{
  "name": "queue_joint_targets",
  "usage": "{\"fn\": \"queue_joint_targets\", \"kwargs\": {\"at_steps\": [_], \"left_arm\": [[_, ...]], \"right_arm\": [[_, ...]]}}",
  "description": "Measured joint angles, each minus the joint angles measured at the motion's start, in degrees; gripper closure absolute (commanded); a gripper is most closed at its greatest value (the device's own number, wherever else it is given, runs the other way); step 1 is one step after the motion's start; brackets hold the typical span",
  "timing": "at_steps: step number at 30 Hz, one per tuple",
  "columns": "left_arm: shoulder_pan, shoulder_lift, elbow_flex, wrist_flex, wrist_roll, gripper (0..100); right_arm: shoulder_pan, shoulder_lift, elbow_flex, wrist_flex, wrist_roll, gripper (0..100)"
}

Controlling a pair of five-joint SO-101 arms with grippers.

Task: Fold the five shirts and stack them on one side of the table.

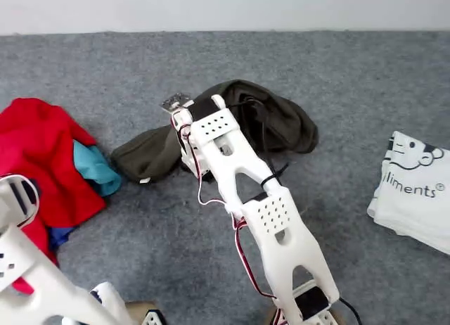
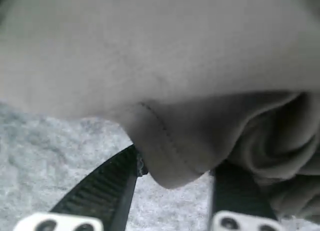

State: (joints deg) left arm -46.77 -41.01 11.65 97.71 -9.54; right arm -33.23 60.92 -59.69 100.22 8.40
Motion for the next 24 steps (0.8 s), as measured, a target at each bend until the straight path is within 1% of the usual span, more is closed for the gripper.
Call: {"fn": "queue_joint_targets", "kwargs": {"at_steps": [2,7,10,15,20,24], "left_arm": [[0.00,0.00,0.00,0.00,0.00,75],[0.00,0.00,0.00,0.00,0.00,75],[0.00,0.00,0.00,0.00,0.00,75],[0.00,0.00,0.00,0.00,0.00,75],[0.09,0.00,0.00,0.00,0.00,75],[5.10,0.00,0.00,0.26,0.00,75]], "right_arm": [[0.00,1.05,-2.64,0.26,0.88,96.6],[0.26,-0.26,-2.02,0.26,6.68,98.8],[1.23,-5.54,2.64,0.26,10.29,98.8],[4.75,-19.34,17.32,0.35,16.97,98.8],[10.81,-35.96,35.08,0.35,23.38,98.9],[17.67,-48.35,48.09,0.35,29.71,98.9]]}}
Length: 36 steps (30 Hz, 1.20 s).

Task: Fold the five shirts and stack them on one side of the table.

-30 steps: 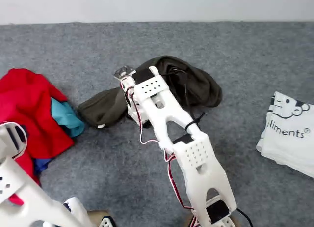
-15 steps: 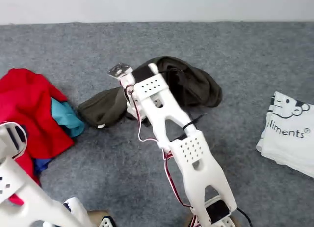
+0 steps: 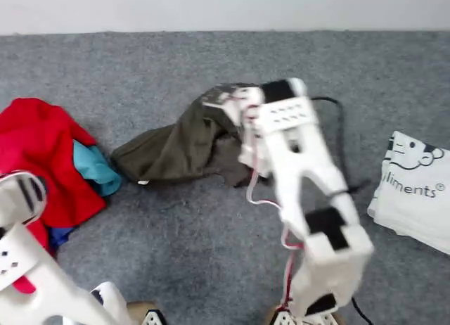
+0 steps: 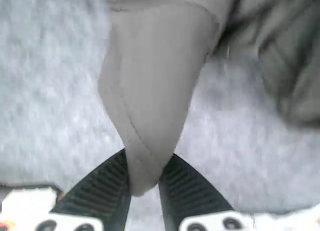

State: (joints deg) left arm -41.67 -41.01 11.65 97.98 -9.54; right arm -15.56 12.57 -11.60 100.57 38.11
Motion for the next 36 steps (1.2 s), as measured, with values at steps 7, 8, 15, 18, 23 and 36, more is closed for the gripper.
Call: {"fn": "queue_joint_targets", "kwargs": {"at_steps": [7,8,15,18,23,36], "left_arm": [[13.10,0.00,0.00,0.44,0.00,75],[14.86,0.00,0.00,0.44,0.00,75],[26.90,0.00,2.73,0.44,-0.79,75],[34.64,0.00,7.91,0.18,-4.75,75],[45.45,0.00,20.40,-6.59,-10.11,74],[50.90,21.36,25.05,-19.16,-20.04,72]], "right_arm": [[13.27,-18.99,13.19,0.00,10.73,98.9],[15.38,-21.45,14.24,0.00,12.22,98.9],[28.31,-33.49,20.13,0.00,19.96,98.9],[29.89,-36.04,23.38,0.00,20.92,98.9],[31.56,-39.91,27.87,0.00,21.27,98.9],[31.82,-44.40,34.29,0.00,21.27,98.9]]}}
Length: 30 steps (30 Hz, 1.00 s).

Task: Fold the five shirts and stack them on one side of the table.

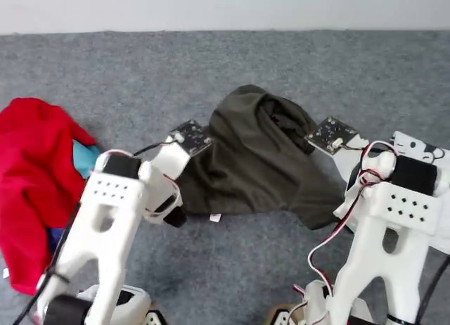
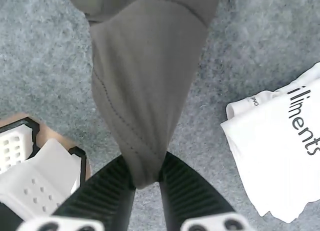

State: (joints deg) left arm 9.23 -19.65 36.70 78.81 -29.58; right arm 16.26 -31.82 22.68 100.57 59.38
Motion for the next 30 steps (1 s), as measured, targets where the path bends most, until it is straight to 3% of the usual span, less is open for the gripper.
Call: {"fn": "queue_joint_targets", "kwargs": {"at_steps": [14,22,30], "left_arm": [[0.79,24.09,-11.60,-2.90,-4.48,73],[0.79,33.67,-14.07,-3.69,-4.66,89],[0.79,34.29,-14.59,-3.43,-4.66,99]], "right_arm": [[0.00,0.00,0.00,0.00,0.00,98.9],[0.00,0.00,0.00,0.00,0.00,98.9],[0.00,0.00,0.00,0.00,0.00,98.9]]}}
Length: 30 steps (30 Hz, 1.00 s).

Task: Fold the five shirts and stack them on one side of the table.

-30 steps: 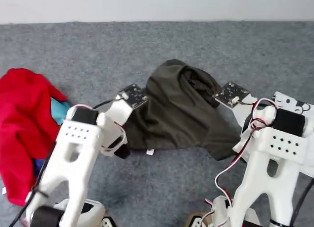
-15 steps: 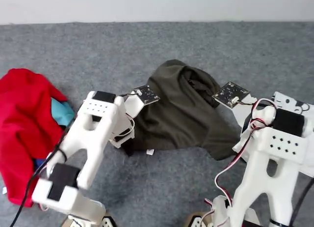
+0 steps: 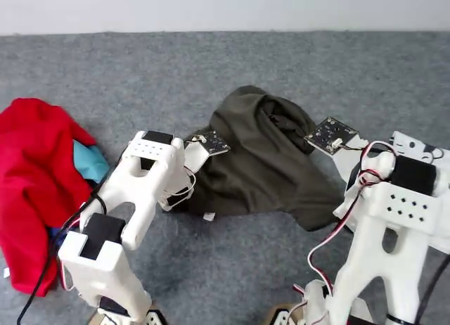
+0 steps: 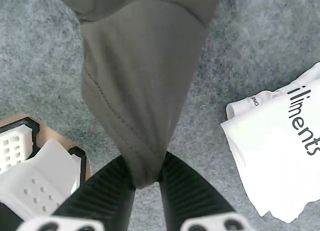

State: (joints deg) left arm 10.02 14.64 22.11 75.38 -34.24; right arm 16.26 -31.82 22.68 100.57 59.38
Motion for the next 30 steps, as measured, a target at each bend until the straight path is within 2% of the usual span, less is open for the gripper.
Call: {"fn": "queue_joint_targets", "kwargs": {"at_steps": [6,11,16,25,30], "left_arm": [[-1.32,-2.55,-2.99,6.68,0.00,99],[-7.56,-16.79,-8.44,10.73,0.88,99],[-13.63,-31.91,-14.42,11.16,0.97,99],[-16.00,-48.00,-24.97,11.16,1.23,99],[-16.00,-53.10,-30.51,5.10,1.23,99]], "right_arm": [[0.00,-3.34,-0.70,0.00,0.00,98.9],[0.00,-7.47,-7.21,0.00,0.00,98.9],[0.00,-8.62,-15.91,-0.70,0.00,98.9],[0.00,-8.70,-30.42,-14.07,0.00,98.9],[0.00,-8.70,-36.40,-24.18,0.00,98.9]]}}
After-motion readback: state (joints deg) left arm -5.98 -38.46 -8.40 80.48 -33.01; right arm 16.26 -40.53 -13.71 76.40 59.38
